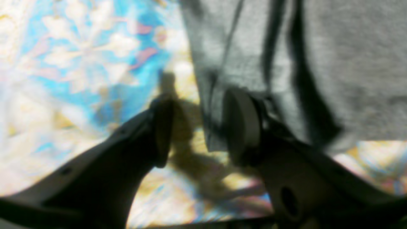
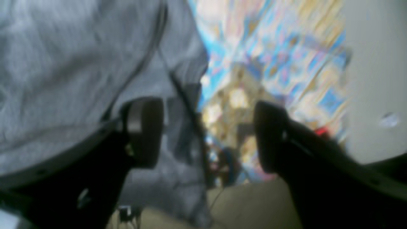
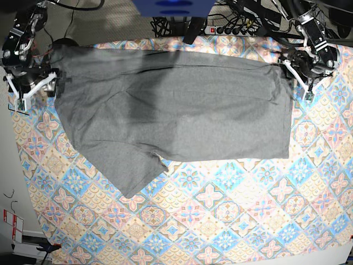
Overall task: Fold the T-shirt properly
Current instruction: 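Release the edge and move both grippers to the shirt's hem corners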
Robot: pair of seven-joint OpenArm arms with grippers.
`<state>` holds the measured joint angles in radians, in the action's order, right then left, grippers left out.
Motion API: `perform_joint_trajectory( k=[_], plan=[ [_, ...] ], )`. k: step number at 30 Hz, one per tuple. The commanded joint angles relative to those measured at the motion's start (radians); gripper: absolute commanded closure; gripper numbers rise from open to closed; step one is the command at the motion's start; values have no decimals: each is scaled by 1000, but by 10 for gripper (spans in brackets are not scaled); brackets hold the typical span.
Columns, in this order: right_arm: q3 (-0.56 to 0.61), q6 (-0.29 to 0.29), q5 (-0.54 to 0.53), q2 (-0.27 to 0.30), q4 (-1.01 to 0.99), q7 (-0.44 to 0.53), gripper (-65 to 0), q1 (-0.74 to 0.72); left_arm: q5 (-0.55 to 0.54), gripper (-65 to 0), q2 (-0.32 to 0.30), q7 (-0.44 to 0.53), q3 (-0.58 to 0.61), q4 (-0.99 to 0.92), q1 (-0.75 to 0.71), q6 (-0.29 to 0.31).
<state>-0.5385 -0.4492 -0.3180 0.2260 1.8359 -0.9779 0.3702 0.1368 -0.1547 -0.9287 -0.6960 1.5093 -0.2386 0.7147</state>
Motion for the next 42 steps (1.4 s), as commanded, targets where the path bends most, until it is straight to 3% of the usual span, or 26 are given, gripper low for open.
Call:
perform_joint_trajectory(
  k=[1, 6, 16, 21, 26, 30, 39, 42],
  plan=[
    [-2, -1, -11, 13, 26, 0, -443, -17, 16, -275, -16, -8, -17, 50, -5, -17],
    [5, -1, -11, 13, 34, -102, -443, -102, 14, -275, 62, -8, -67, 225, 2, -17],
    [39, -1, -11, 13, 32, -103, -443, -158, 24, -275, 126, -8, -72, 351, 104, -17],
    [84, -1, -11, 17, 26, -103, -443, -228, 28, -276, 120, -17, -70, 322, 206, -17],
    [180, -1, -11, 43, -11, -103, -443, -331, 76, -276, 83, -158, -69, 205, 359, -17],
    [231, -1, -10, 42, -132, -98, -443, -439, 96, -275, 66, -175, -67, 138, 413, -17],
    [441, -1, -8, 86, -508, 81, -443, -658, 108, -275, 65, -172, -61, 122, 428, -17],
    [493, -1, -8, 88, -654, 147, -443, -727, 116, -275, 65, -125, -61, 121, 428, -17]
  ],
)
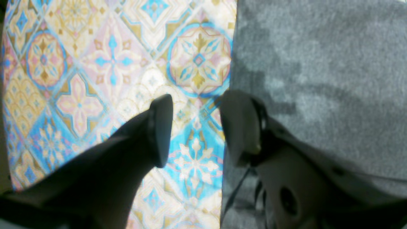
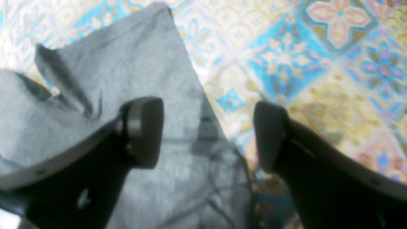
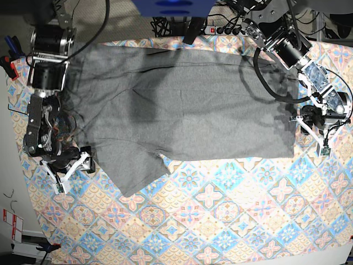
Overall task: Fold the T-shirt properly
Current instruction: 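Release the edge and move both grippers to the shirt's hem corners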
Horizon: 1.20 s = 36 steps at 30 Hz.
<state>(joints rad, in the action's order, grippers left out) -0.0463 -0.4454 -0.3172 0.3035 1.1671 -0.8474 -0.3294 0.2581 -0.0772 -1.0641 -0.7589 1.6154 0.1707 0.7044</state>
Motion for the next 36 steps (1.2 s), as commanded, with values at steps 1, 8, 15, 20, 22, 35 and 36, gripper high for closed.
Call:
perform_joint_trajectory(
  k=[1, 8, 15, 20, 22, 35, 36],
  plan=[
    [19, -5, -9, 21, -23, 41, -443, -43, 10, -275, -13, 23, 2, 7, 19, -6],
    [219, -5, -9, 38, -393, 265, -443, -201, 109, -275, -13, 71, 25, -102, 57, -6],
    [415, -5, 71, 29, -875, 583, -443, -374, 111, -275, -13, 72, 25, -100, 62, -6],
    [425, -6, 120, -22, -1033, 709, -443, -403, 111, -275, -29, 72, 25, -102, 62, -6],
    [425, -20, 122, -37, -1030, 707, -443, -402, 111, -275, -34, 72, 25, -103, 62, -6],
    [426, -131, 122, -140, -1036, 706, -443, -393, 109, -275, -174, 256, 25, -525, 267, -6],
    [426, -131, 122, -140, -1036, 706, -443, -380, 109, -275, -178, 282, 25, -557, 277, -6]
  ],
)
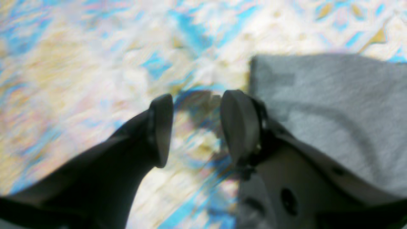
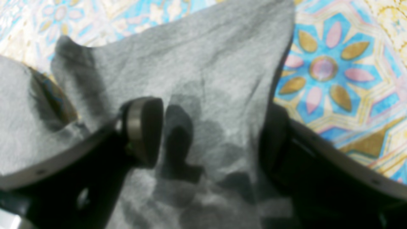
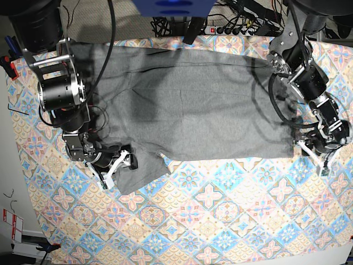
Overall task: Fold the T-shirt properly
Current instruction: 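Release the edge and move both grippers to the shirt's hem corners, then grasp the hem corners with both grippers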
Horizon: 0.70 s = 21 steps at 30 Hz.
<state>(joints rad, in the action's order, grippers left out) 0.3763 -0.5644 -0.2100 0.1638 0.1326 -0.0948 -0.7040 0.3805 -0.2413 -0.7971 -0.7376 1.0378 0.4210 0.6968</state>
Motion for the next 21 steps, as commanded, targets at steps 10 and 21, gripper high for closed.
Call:
perform_joint_trajectory(
  k=[10, 21],
  plan=[
    [3, -12, 14, 0, -1, -49, -443, 5, -22, -276, -48, 293, 0, -304, 71, 1],
    [3, -13, 13, 0, -1, -49, -443, 5, -16, -276, -122, 342, -64, -357, 77, 1]
  ],
)
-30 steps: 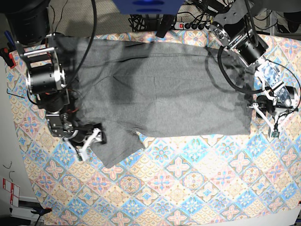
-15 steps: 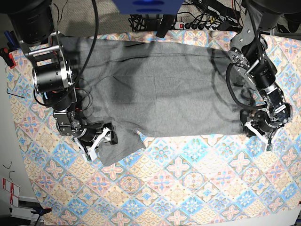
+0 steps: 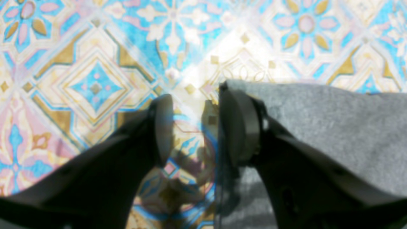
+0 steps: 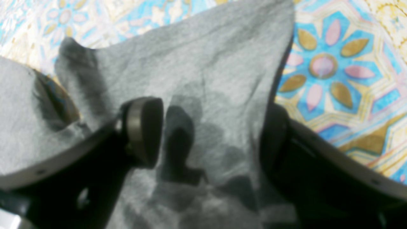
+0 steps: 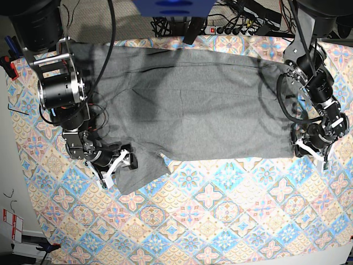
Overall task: Fold the T-shirt properly
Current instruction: 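Grasp the hem corners with both grippers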
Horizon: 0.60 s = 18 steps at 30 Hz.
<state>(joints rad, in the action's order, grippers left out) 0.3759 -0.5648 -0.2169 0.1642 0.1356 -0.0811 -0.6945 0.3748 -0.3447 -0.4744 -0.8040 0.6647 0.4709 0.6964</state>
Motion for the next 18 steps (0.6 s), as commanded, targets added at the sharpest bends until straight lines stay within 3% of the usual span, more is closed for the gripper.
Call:
perform_joint_trajectory(
  k=[1, 8, 14, 18],
  plan=[
    [4, -13, 20, -1, -4, -62, -443, -4, -9, -276, -18, 19, -1, 16, 27, 2],
    [4, -13, 20, -1, -4, -62, -443, 2, -6, -276, -18, 21, 2, 0, 1, 2],
    [-4, -14, 20, -1, -1, -62, -443, 2, -6, -276, -21, 84, 51, -205, 35, 2],
    [2, -16, 20, -12, 2, -62, -442, 0, -6, -270, -21, 85, 76, -245, 39, 2]
  ],
)
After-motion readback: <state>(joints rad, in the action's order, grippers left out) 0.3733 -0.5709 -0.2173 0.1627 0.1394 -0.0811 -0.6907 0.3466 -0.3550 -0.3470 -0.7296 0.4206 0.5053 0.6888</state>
